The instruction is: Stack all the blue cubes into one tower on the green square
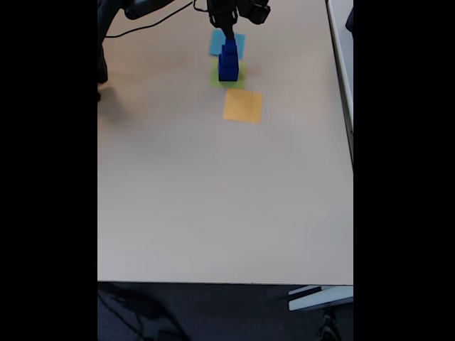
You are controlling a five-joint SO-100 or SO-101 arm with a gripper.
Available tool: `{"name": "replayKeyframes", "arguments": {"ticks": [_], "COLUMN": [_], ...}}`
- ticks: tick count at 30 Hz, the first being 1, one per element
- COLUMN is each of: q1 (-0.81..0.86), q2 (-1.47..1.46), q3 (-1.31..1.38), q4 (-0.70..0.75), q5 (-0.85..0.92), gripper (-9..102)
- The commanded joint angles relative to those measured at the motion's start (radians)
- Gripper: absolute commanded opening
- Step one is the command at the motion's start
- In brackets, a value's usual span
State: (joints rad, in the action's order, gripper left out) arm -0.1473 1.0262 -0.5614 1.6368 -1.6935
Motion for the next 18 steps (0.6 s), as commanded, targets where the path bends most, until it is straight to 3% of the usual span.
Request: {"name": "replayKeyframes", "arguments": {"ticks": [1, 18], "q1": [0.009, 0.015], "q2": [0.083, 0.037], "q3": [0.006, 0.041], "q4": [-0.020, -0.020], "q5": [-0.017, -0.034], "gripper": [0, 0]}}
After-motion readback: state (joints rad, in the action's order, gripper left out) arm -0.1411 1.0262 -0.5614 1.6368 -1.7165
